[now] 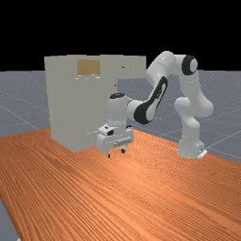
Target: Close the drawer
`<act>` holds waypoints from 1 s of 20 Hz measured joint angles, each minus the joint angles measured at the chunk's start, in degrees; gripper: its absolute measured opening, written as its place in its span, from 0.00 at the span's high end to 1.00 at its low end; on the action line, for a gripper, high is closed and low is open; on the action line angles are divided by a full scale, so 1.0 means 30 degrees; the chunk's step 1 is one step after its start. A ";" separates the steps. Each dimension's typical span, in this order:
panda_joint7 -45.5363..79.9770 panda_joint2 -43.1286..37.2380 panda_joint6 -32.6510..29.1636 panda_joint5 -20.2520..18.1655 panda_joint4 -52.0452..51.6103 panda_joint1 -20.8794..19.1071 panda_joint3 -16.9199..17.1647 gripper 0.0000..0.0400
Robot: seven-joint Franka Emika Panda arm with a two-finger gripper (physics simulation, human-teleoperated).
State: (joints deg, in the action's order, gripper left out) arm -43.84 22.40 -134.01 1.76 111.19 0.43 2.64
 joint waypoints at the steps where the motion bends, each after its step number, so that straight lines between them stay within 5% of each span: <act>1: 0.0000 0.0000 0.0000 0.0000 0.0000 0.0000 0.0000 0.39; 3: 0.0000 0.0000 0.0000 0.0000 0.0000 0.0000 0.0000 0.78; 5: 0.0000 0.0000 0.0000 0.0000 0.0000 0.0000 0.0000 0.92; 6: -0.0053 0.0787 0.1775 -0.0015 -0.1314 -0.0005 -0.0016 0.95; 7: 0.1213 0.0141 0.0268 -0.0086 -0.0118 0.0180 0.0194 0.97; 14: -0.0839 -0.3274 0.8072 0.0030 -0.4571 0.0044 0.0006 1.00; 18: -0.9959 -0.1246 0.8794 -0.0923 -0.7930 -0.2778 0.1079 1.00; 19: -1.6023 0.1627 1.0631 -0.1437 -1.2747 -0.4563 0.0896 1.00; 20: -0.9763 0.1840 1.0556 -0.1642 -1.2609 -0.4822 0.1832 1.00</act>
